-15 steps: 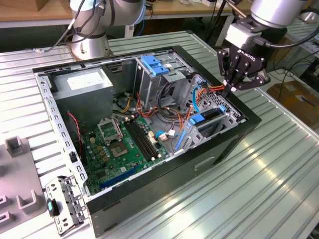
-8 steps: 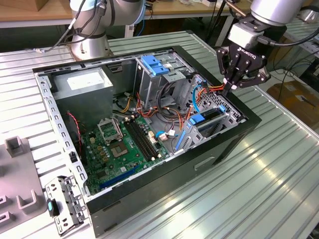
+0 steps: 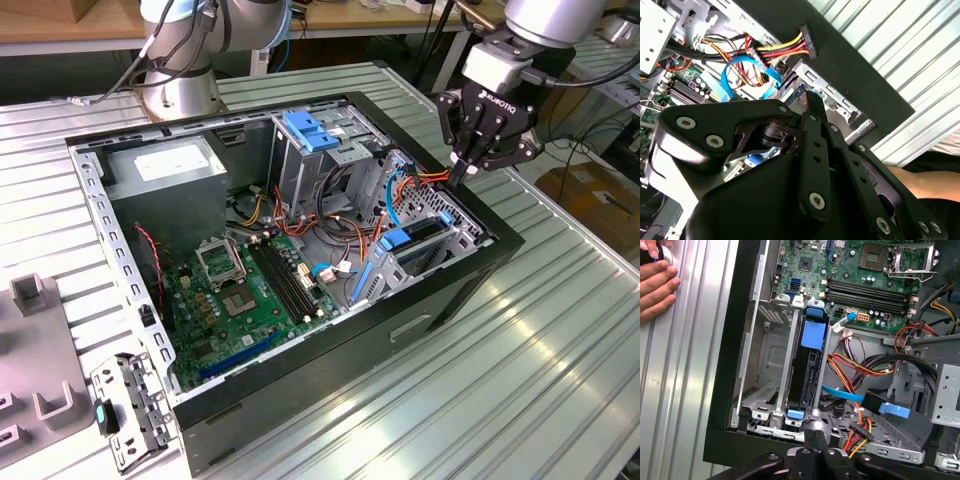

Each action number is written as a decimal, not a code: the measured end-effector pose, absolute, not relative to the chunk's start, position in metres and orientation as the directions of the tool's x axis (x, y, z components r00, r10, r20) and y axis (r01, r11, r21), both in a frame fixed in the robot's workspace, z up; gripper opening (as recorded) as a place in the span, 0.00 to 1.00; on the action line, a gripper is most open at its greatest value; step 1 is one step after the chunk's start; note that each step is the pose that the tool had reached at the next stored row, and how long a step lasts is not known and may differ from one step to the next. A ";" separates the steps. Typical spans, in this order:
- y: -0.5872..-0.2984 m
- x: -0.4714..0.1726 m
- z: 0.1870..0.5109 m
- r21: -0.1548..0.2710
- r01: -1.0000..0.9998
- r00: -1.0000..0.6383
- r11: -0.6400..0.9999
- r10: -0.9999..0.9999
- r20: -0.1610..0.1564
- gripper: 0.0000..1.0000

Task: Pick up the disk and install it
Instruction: 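Insert the first disk wire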

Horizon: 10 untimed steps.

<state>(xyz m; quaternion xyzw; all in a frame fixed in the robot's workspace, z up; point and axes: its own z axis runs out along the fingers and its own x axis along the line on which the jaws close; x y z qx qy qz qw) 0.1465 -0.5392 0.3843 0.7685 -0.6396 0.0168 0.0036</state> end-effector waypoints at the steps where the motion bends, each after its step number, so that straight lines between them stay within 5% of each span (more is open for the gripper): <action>1: -0.538 0.148 0.384 -0.016 -0.983 0.183 -0.184 -0.983 0.031 0.11; 10: -0.525 0.163 0.383 -0.016 -0.976 0.216 -0.216 -0.976 0.031 0.11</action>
